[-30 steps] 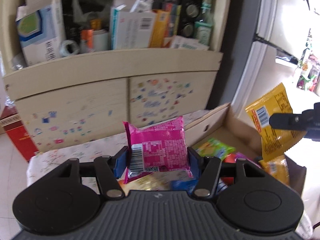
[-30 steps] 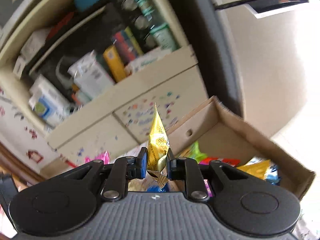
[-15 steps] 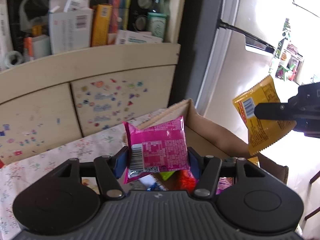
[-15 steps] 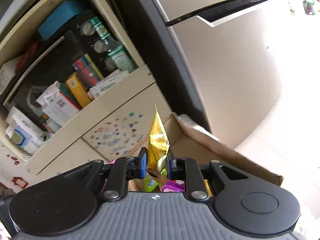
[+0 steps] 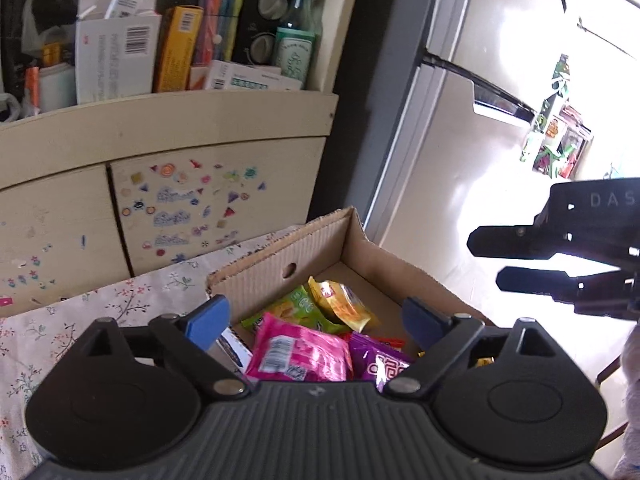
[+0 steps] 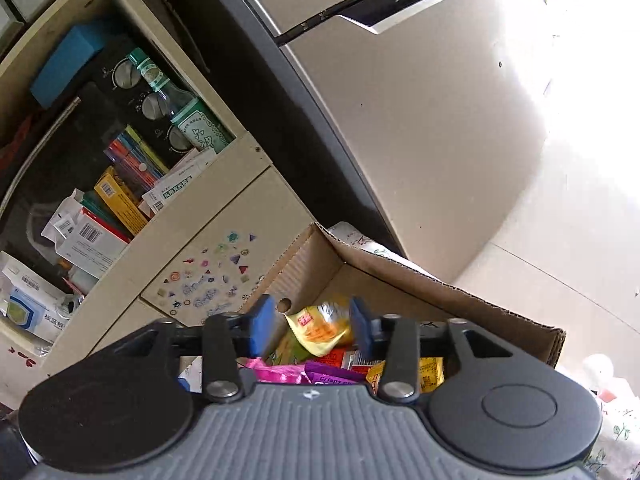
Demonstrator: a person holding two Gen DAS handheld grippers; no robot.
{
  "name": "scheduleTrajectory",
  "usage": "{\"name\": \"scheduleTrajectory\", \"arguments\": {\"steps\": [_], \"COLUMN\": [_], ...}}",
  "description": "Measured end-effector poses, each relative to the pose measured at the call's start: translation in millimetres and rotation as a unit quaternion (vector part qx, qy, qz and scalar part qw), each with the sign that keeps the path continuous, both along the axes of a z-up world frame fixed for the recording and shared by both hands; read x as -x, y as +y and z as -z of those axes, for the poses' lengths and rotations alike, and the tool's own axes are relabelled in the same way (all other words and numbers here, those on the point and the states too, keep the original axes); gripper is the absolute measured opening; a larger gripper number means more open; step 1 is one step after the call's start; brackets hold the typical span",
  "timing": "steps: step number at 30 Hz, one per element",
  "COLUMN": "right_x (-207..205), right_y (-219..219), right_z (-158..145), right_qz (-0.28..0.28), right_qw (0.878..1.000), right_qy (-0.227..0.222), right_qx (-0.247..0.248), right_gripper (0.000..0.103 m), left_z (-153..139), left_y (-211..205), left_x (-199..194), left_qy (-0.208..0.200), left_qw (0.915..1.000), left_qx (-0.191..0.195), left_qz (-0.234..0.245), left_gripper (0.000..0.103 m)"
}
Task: Organize snacks
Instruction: 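Open both tools to drop the pink and gold packets into the box, then move the left tool to the white-blue packet while the right tool reaches the blue foil packet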
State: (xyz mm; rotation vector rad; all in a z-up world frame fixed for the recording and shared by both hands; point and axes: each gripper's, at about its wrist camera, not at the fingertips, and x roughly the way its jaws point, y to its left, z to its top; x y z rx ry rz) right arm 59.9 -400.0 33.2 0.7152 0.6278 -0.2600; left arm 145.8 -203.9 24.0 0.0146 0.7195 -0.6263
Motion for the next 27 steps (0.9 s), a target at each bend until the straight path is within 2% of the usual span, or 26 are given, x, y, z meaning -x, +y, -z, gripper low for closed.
{"name": "scheduleTrajectory", "arguments": {"steps": [16,27], "right_x": [-17,-35], "right_y": [33,77], "right_z": [-3,10], "right_qz": [-0.1,-0.23], "right_qw": [0.995,0.973], "right_qy": [-0.006,-0.001], "right_qx": [0.008,-0.01], "right_gripper": [0.062,0.062], "left_z": [-14,-7], "left_y": [66,128], "left_x": [-6,4], "left_qy": [0.018,0.058], "left_qw": [0.9974,0.9895], "left_qx": [-0.009,-0.016], "left_qz": [-0.07,-0.131], "left_gripper": [0.094,0.095]}}
